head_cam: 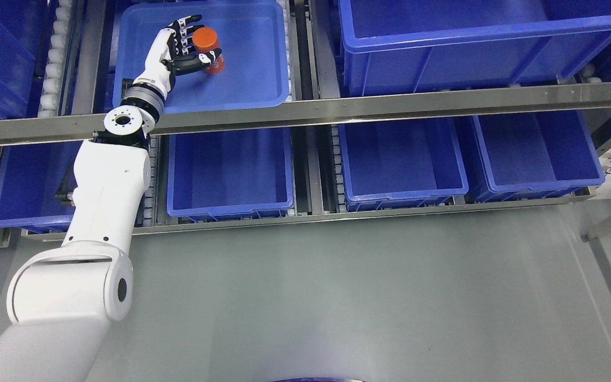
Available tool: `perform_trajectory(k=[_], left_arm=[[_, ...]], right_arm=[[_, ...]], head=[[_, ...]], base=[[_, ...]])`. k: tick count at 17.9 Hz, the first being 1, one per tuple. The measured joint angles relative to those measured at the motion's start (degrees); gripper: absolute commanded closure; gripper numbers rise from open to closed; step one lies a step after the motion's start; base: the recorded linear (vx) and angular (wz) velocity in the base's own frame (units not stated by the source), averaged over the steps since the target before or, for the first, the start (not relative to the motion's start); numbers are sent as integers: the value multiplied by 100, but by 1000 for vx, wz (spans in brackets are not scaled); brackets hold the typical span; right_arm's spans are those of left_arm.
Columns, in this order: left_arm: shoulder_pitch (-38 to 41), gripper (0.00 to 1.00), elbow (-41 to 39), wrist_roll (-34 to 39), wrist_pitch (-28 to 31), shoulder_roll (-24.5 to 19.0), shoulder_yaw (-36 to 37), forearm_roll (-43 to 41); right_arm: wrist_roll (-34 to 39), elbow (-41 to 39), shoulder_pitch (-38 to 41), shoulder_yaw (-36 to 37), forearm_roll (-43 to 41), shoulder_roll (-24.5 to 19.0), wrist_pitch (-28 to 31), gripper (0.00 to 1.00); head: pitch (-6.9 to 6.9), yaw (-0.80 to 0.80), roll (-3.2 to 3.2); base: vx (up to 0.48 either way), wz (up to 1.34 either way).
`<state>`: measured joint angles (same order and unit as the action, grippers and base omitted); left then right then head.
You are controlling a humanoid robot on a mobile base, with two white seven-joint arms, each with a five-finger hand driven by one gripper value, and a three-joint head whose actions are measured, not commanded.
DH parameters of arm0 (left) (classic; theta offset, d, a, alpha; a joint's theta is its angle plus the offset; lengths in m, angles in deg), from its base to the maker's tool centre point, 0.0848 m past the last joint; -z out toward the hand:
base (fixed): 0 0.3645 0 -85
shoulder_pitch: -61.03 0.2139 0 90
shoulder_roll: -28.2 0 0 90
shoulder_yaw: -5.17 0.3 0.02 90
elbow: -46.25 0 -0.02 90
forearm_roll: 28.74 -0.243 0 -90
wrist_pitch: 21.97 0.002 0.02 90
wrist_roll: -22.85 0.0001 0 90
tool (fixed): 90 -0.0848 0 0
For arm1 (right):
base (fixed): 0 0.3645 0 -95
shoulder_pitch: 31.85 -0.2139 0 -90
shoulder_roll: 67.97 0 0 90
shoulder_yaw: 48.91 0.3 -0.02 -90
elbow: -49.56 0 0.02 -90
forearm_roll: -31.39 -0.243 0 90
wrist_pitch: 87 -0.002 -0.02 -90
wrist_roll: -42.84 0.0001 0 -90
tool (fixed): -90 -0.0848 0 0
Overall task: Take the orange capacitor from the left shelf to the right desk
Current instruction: 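Close the left hand around the orange capacitor, then lift the capacitor out of the bin with the left hand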
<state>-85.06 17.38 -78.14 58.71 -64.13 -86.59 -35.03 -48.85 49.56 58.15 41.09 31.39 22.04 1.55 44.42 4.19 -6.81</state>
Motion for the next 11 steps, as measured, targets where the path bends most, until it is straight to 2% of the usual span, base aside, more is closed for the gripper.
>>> perform_trajectory(k=[3,4,9,11], left_arm=[[-20,34,81,2,0,59,48,-11],[-24,37,105,2,-1,53,59,-13],[-20,87,185,9,-201,12,80,-16],[16,94,208,20,-570,-15,22,-16]], right_arm=[[0,0,-1,0,0,0,0,0],[0,0,0,0,0,0,0,0],[0,0,-1,0,0,0,0,0],[0,0,0,0,0,0,-1,0]], head=[[0,0,0],[0,0,0],[0,0,0],[0,0,0]], base=[[83,-35],[63,-28],[37,-12],[0,0]])
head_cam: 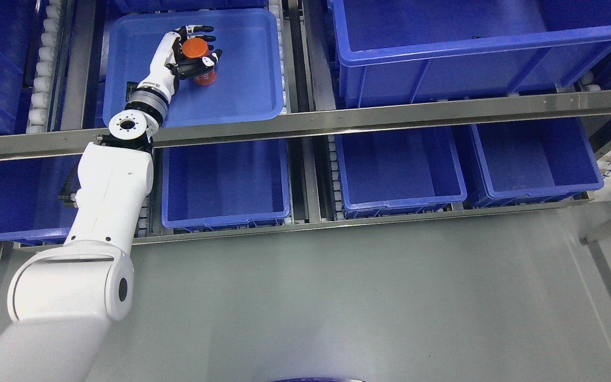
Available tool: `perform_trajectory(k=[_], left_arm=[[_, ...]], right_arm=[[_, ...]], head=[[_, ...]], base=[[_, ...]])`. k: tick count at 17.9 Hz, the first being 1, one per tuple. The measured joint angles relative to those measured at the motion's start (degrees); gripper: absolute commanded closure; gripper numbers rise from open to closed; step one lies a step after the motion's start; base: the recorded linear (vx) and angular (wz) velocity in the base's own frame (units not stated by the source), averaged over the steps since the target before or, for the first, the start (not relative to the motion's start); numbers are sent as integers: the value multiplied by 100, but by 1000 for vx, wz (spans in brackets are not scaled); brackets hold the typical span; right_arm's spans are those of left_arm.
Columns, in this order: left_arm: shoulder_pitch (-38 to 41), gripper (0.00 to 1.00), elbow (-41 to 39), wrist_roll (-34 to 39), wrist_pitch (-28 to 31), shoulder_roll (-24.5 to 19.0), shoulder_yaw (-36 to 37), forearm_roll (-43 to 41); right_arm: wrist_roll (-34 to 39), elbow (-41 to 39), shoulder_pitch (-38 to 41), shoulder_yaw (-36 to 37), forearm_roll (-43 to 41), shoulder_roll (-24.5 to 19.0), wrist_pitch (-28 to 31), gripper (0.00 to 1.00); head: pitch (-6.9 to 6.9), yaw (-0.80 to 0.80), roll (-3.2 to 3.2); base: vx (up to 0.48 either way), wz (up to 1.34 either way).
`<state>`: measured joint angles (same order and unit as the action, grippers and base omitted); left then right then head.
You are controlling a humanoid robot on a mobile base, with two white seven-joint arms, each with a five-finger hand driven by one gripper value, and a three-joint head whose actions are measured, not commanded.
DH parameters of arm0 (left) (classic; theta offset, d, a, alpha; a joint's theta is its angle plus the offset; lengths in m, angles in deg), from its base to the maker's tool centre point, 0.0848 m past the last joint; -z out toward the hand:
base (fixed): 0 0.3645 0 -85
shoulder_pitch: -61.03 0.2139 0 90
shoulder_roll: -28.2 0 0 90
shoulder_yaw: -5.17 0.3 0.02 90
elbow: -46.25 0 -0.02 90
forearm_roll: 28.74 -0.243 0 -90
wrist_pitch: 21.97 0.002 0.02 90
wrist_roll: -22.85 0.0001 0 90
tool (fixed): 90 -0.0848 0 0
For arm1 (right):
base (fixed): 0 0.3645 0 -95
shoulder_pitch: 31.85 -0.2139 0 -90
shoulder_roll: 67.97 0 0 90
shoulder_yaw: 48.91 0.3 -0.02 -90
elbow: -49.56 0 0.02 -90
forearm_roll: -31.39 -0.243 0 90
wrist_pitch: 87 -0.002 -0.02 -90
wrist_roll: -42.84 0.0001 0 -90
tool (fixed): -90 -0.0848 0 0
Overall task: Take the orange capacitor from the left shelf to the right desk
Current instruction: 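Lift the capacitor out of the bin with the left hand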
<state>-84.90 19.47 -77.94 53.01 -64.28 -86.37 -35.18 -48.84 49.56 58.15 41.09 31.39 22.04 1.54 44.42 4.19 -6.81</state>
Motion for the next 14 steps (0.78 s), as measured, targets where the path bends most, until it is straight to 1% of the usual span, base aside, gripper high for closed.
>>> perform_trajectory(k=[3,6,7,8,9,12,14], left_arm=[[67,94,26,2,-355,-29,-122,12],[104,94,37,-22,-453,-36,-230,28],[118,95,41,-28,-462,-37,-259,32],[135,100,44,-30,-481,-37,-288,37],[146,100,44,-32,-552,-31,-321,44],[181,100,-11,-218,-997,46,-476,84],[196,100,-123,-353,-1168,82,-587,140]], right_arm=[[0,0,0,0,0,0,-14,0],[0,0,0,0,0,0,-24,0],[0,0,0,0,0,0,-19,0],[0,0,0,0,0,0,-13,0],[0,0,0,0,0,0,-10,0],[0,0,0,0,0,0,-1,0],[0,0,0,0,0,0,1,0]], head=[[0,0,0],[0,0,0],[0,0,0],[0,0,0],[0,0,0],[0,0,0],[0,0,0]], base=[[-7,0],[0,0],[0,0],[0,0],[0,0],[0,0],[0,0]])
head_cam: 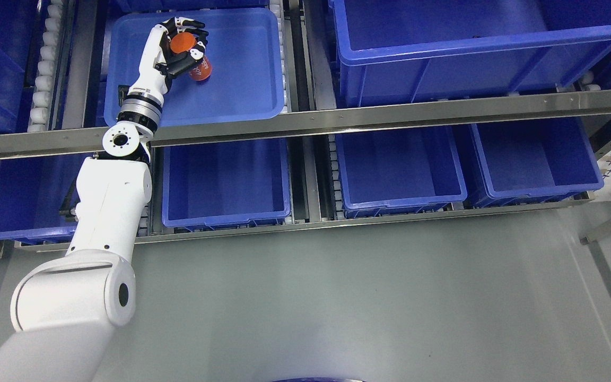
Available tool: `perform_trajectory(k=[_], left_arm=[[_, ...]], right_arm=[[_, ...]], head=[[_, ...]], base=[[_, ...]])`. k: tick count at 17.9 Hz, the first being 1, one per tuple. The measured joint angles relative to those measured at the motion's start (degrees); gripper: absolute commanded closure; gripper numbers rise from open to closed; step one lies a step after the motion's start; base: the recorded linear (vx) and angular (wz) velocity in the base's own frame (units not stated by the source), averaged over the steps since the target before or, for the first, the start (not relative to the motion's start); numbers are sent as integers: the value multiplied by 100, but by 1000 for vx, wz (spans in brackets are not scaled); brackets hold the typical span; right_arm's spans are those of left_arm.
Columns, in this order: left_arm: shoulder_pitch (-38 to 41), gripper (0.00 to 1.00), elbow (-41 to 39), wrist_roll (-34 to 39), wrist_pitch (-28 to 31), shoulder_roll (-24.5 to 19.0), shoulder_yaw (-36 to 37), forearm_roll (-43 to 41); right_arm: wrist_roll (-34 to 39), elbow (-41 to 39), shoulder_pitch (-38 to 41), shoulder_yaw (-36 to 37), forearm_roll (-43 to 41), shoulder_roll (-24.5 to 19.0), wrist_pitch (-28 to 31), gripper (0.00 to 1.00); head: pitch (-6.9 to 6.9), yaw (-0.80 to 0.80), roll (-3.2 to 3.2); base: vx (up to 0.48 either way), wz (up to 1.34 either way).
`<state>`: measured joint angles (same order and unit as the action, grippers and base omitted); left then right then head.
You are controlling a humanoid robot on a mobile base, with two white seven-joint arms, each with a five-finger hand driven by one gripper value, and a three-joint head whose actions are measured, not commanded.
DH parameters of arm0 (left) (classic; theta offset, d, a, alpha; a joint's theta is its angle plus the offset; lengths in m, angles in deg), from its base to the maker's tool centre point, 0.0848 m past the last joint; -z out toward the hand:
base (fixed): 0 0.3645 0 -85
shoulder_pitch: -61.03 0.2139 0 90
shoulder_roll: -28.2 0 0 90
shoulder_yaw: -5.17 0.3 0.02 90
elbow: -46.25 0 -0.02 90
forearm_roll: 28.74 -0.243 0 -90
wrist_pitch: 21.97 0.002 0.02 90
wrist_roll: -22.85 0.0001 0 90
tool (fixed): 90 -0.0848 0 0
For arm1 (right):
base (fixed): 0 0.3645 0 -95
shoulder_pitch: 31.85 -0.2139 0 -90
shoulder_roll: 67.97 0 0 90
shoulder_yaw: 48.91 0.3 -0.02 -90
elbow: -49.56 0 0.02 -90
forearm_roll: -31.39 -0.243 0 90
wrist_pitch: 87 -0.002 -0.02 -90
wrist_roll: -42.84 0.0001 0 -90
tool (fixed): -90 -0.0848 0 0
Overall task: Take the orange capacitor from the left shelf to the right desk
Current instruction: 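Lift the capacitor out of the bin with the left hand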
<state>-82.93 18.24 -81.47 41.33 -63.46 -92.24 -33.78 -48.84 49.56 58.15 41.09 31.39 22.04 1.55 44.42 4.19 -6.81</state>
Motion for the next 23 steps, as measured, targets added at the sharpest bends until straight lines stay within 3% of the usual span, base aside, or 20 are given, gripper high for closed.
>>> perform_trajectory(k=[8,16,23], left_arm=[[360,100,-1114,-93,-987,94,-268,397],[1347,99,-2909,492,-1138,131,-184,741],[1980,100,-4165,585,-1165,150,-20,873]], right_arm=[[0,0,0,0,0,0,1,0],[4,0,-1,0,0,0,2,0],[4,0,0,0,0,0,2,0]], head=[[0,0,0],[0,0,0],[0,0,-2]], base=[[0,0],[3,-2],[-32,-123]])
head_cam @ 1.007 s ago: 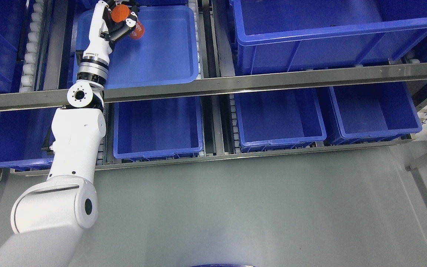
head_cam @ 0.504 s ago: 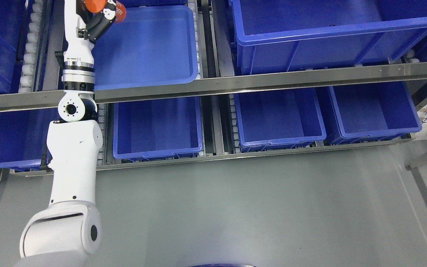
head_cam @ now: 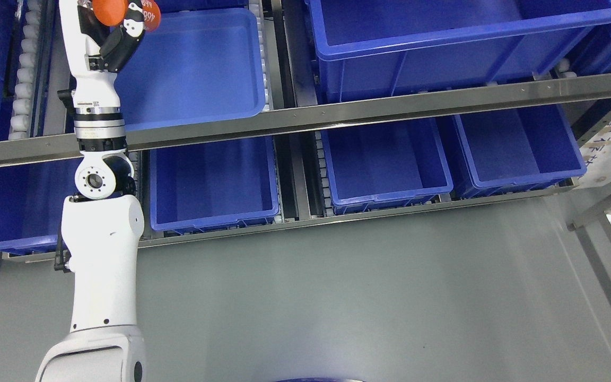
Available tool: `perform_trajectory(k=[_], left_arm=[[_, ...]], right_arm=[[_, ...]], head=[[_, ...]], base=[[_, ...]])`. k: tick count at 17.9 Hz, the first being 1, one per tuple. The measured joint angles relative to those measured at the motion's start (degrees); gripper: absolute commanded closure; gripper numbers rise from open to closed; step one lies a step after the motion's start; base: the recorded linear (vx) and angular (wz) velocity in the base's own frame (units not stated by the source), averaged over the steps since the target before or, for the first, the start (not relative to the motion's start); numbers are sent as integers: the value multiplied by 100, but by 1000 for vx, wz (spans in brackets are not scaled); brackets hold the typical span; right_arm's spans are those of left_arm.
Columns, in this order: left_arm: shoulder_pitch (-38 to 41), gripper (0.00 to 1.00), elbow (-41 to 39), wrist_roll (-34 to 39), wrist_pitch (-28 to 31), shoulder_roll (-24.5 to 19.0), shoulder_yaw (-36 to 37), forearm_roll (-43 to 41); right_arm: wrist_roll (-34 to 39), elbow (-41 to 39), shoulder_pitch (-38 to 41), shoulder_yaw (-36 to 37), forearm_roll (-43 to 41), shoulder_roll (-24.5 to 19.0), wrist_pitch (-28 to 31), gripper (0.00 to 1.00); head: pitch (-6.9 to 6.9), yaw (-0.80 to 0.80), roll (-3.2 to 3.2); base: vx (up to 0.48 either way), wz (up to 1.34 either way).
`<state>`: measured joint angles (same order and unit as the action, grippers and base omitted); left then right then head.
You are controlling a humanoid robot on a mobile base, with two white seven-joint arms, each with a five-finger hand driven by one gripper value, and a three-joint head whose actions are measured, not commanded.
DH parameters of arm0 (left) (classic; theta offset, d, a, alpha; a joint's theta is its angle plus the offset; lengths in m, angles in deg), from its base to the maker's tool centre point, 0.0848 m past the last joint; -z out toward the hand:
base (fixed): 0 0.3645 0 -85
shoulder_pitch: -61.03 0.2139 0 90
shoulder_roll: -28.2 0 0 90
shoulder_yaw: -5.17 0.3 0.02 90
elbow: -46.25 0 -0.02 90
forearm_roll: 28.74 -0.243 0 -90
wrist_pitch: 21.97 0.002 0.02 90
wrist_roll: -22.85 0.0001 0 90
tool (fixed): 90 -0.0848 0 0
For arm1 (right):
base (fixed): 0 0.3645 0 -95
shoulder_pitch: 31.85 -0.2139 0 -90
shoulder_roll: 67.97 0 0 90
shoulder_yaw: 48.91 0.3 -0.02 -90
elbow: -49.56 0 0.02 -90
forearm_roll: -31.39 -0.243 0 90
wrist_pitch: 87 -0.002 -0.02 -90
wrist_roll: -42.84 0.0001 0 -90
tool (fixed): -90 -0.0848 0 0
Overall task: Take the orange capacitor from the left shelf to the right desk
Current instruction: 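Lift the capacitor out of the bin with the left hand, then carry the capacitor in the left hand while turning toward the steel table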
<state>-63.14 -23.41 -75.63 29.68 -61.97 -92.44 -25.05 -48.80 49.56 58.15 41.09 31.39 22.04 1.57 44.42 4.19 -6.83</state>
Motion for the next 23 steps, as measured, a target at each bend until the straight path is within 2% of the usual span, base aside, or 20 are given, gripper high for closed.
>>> perform_trajectory(k=[9,17,23], left_arm=[[265,100,-994,0,-20,10,175,38],[320,99,-1353,-1,8,13,307,104],[360,99,-1480,-2,10,16,352,181]], right_arm=[[0,0,0,0,0,0,1,0],[0,0,-1,0,0,0,2,0],[0,0,0,0,0,0,2,0]], head=[[0,0,-55],[0,0,-63],[0,0,-74]], base=[[-22,-159],[-2,-287],[-3,-773]])
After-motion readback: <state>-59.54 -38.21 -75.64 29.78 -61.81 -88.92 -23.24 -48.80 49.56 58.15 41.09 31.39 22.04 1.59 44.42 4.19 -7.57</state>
